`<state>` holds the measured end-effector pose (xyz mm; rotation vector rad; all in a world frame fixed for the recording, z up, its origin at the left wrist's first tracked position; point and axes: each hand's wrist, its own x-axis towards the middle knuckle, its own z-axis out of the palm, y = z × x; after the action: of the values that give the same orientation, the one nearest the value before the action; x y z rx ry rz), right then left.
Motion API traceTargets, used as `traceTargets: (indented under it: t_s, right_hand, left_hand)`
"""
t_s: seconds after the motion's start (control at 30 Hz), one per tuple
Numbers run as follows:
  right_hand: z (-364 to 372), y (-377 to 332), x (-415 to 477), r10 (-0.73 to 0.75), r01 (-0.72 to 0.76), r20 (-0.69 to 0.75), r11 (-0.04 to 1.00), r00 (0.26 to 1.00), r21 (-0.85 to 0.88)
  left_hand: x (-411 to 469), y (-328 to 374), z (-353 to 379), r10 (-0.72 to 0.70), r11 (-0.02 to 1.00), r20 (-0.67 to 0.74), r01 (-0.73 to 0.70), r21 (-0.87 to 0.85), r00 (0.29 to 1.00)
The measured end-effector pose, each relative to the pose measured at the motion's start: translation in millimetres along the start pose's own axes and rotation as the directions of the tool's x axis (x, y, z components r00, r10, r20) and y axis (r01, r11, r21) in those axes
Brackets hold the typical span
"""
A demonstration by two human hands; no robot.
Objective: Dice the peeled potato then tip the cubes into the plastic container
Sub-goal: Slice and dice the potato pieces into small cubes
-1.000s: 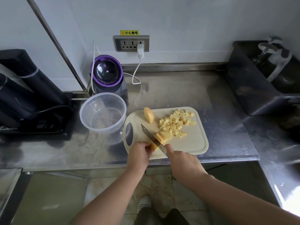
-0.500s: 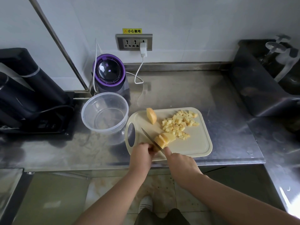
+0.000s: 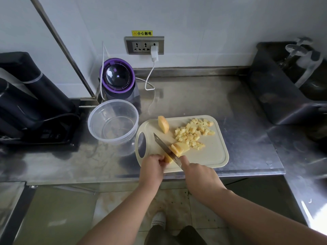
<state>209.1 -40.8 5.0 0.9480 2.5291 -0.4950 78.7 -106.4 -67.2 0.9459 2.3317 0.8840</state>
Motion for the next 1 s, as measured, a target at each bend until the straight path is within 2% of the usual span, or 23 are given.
traceTargets:
  t_s: [0.7,0.83,1.0]
  right_hand:
    - [16.4,-8.3,23.3,-0.009,0.012,0.049,0.998,0.999,-0.055]
    - [9.9,-5.1,17.5,-0.004,0.005,0.022,1.000,1.000,-0.027]
    - [3.2,-2.4,5.0,-0.019,0.019,-0.020,1.000,1.000,-0.022]
  left_hand:
    - [2.1,-3.4,3.5,-0.003,1.000,-0.013,0.003,0.028,1.000]
    - [0.2,-1.3,1.9,0.005,1.000,-0.006,-0.005,0.005,1.000]
    - [-1.7,-2.5,1.3,0.047,0.997,-0.029,-0.045,0.066,0.998]
